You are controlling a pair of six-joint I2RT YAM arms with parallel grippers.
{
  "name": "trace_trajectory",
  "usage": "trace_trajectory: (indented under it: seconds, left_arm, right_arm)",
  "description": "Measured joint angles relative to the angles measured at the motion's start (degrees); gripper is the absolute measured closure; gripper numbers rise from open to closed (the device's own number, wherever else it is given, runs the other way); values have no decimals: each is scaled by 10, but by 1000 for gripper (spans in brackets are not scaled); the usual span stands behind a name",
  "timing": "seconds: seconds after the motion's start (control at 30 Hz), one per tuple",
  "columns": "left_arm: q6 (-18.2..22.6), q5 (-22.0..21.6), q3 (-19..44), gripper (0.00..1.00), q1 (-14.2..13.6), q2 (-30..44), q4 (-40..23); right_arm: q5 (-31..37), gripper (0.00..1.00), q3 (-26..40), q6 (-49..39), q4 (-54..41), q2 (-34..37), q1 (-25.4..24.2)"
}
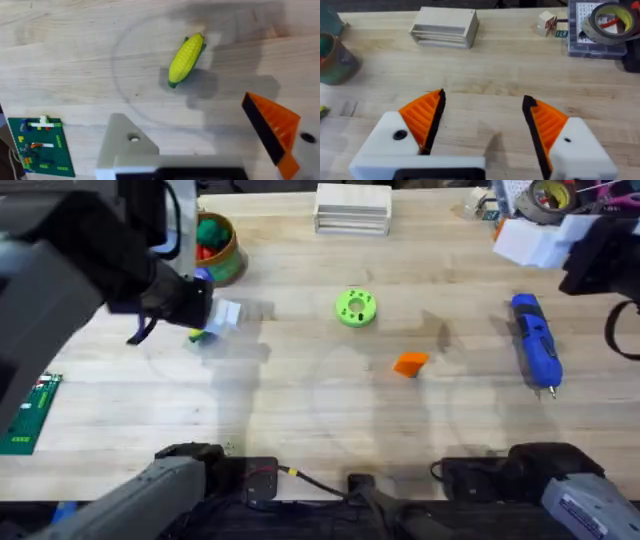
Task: Pick up the gripper from the table and insert it into the empty holder that is missing its gripper. Then pick up a screw, insert it into the mounting hole, and use the screwdriver to tighten it. Finally, clean up the table by picking up the vegetable and placing it into the bucket.
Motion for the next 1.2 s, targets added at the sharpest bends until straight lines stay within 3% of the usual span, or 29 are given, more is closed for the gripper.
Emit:
trace_trajectory:
  seconds: [0.23, 0.3, 0.37, 0.43, 0.53, 0.57, 0.83, 0.87, 0.9, 1.07, 1.1, 1.2]
  left_arm:
    - [12, 27, 0, 4, 56, 104, 59]
    - [13, 51, 0, 68, 73, 123, 70]
    - [13, 68, 0, 198, 81, 134, 75]
    - [18, 81, 0, 411, 83, 141, 77]
    - [30, 94, 0, 893, 83, 143, 83]
    - [36, 95, 0, 967, 83, 143, 85]
    - [41, 112, 0, 997, 71, 93, 77]
    - [43, 113, 0, 969, 65, 76, 73]
    - [45, 114, 0, 878, 59, 56, 67]
    - [47, 121, 0, 114, 27, -52, 17]
    - [46, 122, 0, 33, 21, -77, 7]
    - [44, 123, 0, 8, 10, -138, -10]
  right_arm:
    - [0, 9, 0, 0, 0, 16, 0]
    - [0, 9, 0, 0, 4, 16, 0]
    - [-2, 9, 0, 0, 9, 16, 0]
    - [-4, 9, 0, 1, 15, 16, 0]
    - [-4, 9, 0, 1, 25, 16, 0]
    - [-4, 9, 0, 1, 27, 16, 0]
    - [-4, 9, 0, 1, 26, 16, 0]
    - [-4, 9, 0, 1, 24, 16, 0]
    - [-4, 9, 0, 1, 21, 16, 0]
    - [-4, 9, 0, 1, 14, 16, 0]
    - [-4, 11, 0, 1, 14, 16, 0]
    - [-4, 10, 0, 1, 14, 16, 0]
